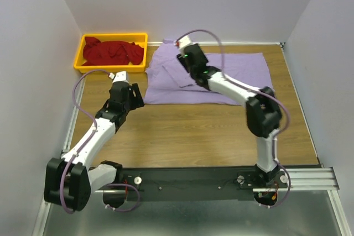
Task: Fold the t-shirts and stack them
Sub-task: Fold the tshirt
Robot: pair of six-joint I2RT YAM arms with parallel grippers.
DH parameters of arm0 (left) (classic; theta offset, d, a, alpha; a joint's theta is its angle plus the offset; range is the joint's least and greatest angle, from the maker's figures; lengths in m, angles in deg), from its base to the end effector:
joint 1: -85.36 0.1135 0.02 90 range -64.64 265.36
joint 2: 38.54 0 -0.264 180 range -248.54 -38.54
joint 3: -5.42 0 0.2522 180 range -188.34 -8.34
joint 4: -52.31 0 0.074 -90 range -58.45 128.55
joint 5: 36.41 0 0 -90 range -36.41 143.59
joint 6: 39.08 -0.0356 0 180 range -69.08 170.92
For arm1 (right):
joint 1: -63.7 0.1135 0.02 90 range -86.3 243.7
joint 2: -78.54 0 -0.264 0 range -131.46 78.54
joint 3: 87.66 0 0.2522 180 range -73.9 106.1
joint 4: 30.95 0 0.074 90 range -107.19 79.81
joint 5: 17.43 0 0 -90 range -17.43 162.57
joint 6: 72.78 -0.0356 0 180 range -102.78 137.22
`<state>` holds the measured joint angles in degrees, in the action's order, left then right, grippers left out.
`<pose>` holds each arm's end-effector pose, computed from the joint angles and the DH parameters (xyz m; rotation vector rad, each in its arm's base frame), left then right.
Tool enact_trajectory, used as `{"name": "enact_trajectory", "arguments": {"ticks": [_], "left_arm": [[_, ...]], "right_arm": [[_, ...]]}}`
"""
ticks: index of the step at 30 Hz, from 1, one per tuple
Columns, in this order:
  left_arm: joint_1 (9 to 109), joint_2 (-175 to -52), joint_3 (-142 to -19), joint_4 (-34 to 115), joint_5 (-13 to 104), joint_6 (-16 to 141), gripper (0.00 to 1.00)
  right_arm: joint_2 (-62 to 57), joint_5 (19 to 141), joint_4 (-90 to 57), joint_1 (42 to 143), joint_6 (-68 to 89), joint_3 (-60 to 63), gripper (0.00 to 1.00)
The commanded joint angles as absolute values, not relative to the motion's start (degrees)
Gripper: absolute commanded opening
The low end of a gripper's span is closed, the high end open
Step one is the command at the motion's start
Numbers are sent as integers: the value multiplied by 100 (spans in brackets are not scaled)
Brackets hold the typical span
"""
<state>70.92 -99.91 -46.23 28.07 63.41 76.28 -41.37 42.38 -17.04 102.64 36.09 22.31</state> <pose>0.2267 -0.0521 0.2417 -0.3037 2.1402 -0.2167 0.3969 0.2977 0.2564 -0.6293 1.8337 -0.2905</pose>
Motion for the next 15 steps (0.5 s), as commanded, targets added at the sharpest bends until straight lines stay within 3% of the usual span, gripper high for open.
{"name": "enact_trajectory", "arguments": {"ticks": [1,7,15], "left_arm": [[6893,-10524,-5165,2906,5615,7772,76],[6805,-11684,-5894,2862,5447,7737,75],[6805,-13178,-6722,2696,5218,7667,73]], "right_arm": [[-2531,5056,-1420,9494,1674,738,69],[-964,6577,-1411,7939,142,-1190,68],[-504,8038,-1481,5880,-1230,-2255,66]]}}
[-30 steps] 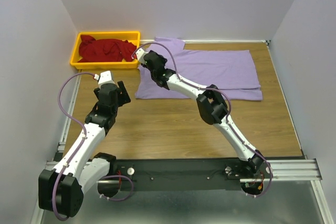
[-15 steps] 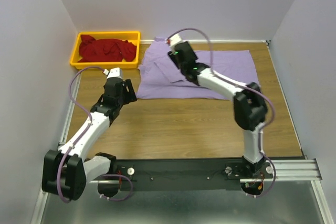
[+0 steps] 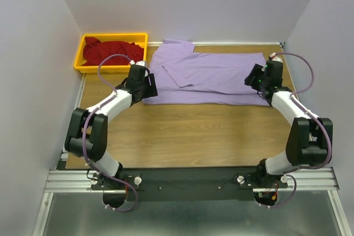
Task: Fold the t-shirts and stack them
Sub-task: Fold the tshirt
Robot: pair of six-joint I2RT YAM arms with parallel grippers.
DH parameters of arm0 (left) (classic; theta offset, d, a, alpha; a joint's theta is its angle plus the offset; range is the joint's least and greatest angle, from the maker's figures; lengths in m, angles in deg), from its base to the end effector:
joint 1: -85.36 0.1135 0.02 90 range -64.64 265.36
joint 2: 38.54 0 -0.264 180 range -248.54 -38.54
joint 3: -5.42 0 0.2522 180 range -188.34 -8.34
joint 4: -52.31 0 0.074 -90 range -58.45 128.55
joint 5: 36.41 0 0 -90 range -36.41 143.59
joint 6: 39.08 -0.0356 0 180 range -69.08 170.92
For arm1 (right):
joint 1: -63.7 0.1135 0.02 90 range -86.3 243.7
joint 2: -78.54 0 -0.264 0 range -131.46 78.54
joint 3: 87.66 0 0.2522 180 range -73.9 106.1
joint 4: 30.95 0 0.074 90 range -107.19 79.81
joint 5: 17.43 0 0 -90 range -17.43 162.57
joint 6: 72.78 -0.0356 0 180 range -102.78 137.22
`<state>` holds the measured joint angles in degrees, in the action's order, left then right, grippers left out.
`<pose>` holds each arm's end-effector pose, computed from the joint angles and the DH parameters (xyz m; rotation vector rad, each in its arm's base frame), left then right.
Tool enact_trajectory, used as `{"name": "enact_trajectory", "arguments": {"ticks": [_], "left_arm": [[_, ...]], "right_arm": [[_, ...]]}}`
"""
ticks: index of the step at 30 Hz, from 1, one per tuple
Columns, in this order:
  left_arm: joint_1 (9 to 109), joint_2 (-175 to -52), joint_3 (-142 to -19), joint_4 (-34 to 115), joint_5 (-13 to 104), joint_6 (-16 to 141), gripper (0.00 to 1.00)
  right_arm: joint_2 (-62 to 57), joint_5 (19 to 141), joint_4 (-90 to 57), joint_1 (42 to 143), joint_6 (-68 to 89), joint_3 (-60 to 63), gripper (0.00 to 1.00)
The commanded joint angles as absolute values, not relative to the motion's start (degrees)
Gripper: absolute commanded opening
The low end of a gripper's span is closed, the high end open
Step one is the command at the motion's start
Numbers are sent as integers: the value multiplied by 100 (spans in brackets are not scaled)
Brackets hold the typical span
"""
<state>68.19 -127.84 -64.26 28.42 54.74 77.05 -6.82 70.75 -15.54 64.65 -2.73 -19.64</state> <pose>0.3191 -0.0979 0.2173 -0.1942 2.3490 -0.3515 0.3315 0.0044 0.2422 0.3728 2.1148 0.1790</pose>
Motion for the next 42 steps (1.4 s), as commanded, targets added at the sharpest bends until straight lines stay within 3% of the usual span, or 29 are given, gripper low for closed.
{"name": "enact_trajectory", "arguments": {"ticks": [1,9,23,30,34,42], "left_arm": [[6805,-13292,-6844,2625,5201,7658,73],[6805,-14014,-6995,2396,5069,7605,73],[6857,-13716,-6064,2238,5315,7684,73],[6875,-13153,-5527,2343,5526,7693,73],[6875,-13171,-5527,2387,5535,7676,73],[6866,-13144,-5518,2405,5649,7641,73]], "right_arm": [[-539,8222,-1507,5591,-1484,-2300,66],[-899,8417,-1666,4833,-1952,-2801,65],[-1401,8759,-2351,3356,-2426,-3742,65],[-575,9400,-2167,3294,-2558,-3900,64],[-285,9989,-2903,3355,-2917,-3935,64],[-1030,10861,-4381,3452,-3438,-3962,64]]}}
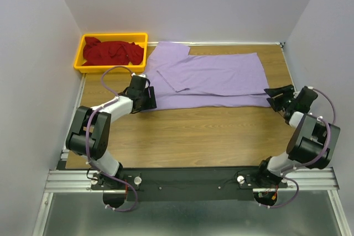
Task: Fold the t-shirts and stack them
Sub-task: Fold the tshirt
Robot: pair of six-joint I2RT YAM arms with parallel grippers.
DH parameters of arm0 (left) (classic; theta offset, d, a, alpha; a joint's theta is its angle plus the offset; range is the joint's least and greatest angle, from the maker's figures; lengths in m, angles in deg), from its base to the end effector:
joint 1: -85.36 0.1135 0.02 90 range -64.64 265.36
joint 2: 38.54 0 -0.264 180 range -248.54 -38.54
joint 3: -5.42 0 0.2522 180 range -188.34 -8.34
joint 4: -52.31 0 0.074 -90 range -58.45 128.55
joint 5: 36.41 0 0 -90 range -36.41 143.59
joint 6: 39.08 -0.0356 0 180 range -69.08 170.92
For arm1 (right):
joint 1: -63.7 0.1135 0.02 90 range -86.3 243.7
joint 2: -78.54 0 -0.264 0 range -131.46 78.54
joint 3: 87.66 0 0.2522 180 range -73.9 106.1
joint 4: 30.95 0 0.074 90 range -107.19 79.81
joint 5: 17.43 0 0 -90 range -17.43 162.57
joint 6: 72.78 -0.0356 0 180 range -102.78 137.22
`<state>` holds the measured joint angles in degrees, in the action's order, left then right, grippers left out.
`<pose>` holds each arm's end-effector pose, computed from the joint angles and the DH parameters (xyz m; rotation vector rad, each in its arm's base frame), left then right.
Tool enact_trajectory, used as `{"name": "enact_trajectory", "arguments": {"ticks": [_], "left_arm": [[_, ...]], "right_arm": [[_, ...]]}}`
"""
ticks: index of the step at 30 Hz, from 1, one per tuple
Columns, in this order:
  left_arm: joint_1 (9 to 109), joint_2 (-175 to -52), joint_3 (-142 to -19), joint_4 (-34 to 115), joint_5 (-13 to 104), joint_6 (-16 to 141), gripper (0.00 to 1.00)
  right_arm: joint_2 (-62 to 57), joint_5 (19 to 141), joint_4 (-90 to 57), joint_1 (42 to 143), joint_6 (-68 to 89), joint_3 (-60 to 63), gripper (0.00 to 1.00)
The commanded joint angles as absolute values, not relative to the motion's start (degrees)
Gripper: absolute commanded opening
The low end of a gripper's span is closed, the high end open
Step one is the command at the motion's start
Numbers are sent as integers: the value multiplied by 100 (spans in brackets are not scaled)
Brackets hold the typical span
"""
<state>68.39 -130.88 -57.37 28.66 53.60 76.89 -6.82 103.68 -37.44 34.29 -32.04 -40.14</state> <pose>0.3021 -0.0922 0.1651 -0.1983 2.5188 -0.3074 0.2591 -0.1249 0.1676 1.0776 1.8332 0.7795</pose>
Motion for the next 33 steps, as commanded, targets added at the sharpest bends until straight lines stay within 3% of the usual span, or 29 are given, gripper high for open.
{"name": "enact_trajectory", "arguments": {"ticks": [1,7,13,24,29,33], "left_arm": [[6875,-13153,-5527,2396,5640,7641,73],[6954,-13223,-5519,2431,5535,7605,73],[7138,-13083,-5264,2317,5561,7597,73],[7200,-12223,-4868,2229,5517,7614,77],[7200,-11791,-4806,2387,5508,7605,80],[7200,-11650,-4798,2554,5482,7614,80]], "right_arm": [[-1275,10843,-4469,3452,-3411,-3910,64],[-2120,10440,-4610,3365,-3139,-3882,64],[-2341,10105,-4392,2602,-3306,-4488,64],[-796,9683,-2774,2573,-3059,-4349,64],[101,9560,-2685,3440,-3209,-4156,64],[-117,9743,-2922,4575,-3077,-3744,63]]}}
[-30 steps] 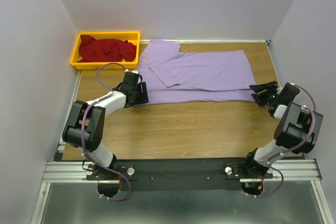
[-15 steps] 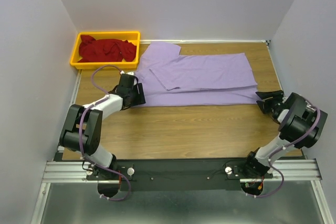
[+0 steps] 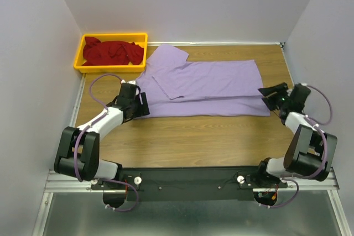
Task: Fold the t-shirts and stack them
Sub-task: Fold the tshirt
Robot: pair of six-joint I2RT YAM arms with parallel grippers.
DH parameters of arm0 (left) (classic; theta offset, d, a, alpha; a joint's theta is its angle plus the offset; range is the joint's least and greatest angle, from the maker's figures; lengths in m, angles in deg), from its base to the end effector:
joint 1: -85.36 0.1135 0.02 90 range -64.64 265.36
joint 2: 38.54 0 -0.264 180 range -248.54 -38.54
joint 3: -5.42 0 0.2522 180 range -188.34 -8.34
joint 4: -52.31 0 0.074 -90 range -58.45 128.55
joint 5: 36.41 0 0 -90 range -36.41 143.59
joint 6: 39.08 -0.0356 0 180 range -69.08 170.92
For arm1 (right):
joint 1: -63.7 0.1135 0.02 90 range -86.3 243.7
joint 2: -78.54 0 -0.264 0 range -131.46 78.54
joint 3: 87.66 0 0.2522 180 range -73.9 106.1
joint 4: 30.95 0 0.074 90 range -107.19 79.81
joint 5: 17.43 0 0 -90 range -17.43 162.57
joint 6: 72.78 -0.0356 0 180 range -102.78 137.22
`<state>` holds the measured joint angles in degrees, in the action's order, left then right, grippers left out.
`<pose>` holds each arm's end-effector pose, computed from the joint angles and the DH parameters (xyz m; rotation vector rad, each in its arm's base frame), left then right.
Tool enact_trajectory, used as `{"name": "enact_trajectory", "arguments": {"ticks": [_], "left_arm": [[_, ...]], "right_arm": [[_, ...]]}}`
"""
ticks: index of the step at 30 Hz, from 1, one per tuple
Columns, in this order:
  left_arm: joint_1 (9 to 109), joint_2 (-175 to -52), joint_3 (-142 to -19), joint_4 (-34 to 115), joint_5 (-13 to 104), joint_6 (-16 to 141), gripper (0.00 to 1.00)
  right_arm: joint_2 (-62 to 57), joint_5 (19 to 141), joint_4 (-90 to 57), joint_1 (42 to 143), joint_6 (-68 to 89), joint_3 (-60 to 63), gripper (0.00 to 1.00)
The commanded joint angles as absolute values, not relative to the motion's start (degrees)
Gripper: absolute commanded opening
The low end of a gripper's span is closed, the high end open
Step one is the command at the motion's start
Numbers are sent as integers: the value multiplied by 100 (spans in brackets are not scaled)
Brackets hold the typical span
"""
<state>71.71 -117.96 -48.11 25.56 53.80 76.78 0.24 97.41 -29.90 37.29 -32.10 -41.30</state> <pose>0.2575 -0.0624 0.1758 -0.2687 2.4977 -0.2827 0.2482 -0.1065 0.1807 1.1176 1.8568 0.6965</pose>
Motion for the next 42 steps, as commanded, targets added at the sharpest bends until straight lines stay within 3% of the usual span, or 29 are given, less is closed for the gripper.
{"name": "enact_trajectory", "arguments": {"ticks": [1,8,15,31,37,42], "left_arm": [[7200,-11667,-4806,2563,5473,7623,80],[7200,-11791,-4850,2598,5499,7579,80],[7200,-11685,-4859,2607,5578,7561,80],[7209,-11668,-4868,2598,5649,7544,80],[7200,-11458,-4885,2642,5544,7561,80],[7191,-11246,-4991,2669,5053,7667,80]], "right_arm": [[-230,9805,-2992,4804,-3060,-3690,63],[-1285,10842,-3476,6850,-2498,-3250,56],[-2472,11010,-3380,7381,-2137,-2583,53],[-3949,10684,-2949,6925,-1662,-991,53],[-2870,10940,-2932,6397,-1557,-1543,54],[-1649,11027,-2931,5378,-1706,-2412,54]]}}
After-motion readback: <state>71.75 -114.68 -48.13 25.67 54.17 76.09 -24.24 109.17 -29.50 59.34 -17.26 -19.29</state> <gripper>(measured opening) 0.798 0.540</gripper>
